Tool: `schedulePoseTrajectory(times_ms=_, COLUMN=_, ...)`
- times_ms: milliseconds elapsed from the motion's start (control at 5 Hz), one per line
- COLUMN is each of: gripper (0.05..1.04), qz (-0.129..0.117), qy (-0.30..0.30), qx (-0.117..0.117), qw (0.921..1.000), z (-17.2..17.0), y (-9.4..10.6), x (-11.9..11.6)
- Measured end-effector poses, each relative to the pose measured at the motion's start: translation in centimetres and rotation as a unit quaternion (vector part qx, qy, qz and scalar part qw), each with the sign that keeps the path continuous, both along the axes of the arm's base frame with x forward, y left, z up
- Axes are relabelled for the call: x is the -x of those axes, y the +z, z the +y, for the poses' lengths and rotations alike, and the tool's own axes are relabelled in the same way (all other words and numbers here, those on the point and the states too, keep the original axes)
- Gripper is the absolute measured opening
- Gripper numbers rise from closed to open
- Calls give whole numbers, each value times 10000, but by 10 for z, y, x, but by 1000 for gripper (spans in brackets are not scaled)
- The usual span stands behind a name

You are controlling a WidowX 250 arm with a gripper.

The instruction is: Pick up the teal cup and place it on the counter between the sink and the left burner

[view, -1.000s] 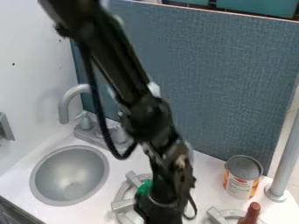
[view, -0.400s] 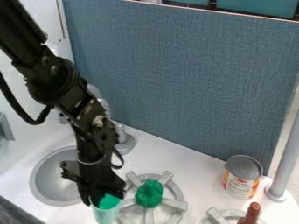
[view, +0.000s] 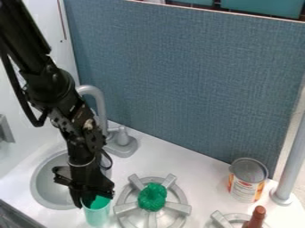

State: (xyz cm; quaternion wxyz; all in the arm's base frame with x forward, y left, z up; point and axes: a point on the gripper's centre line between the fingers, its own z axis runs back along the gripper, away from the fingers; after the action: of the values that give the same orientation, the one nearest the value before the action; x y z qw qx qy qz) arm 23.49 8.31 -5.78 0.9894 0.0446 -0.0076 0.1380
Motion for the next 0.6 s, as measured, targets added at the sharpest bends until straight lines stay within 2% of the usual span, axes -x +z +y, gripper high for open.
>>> schedulePoseTrajectory(times_ms=200, gripper=104, qz=54, qy=-52, qx=39, qw=10000, z=7, y=-17, x=-1)
schedulePoseTrajectory(times_ms=600, gripper=120, qz=-114, qy=-463, qx=58, qw=9988, z=17, y=-26, x=-16)
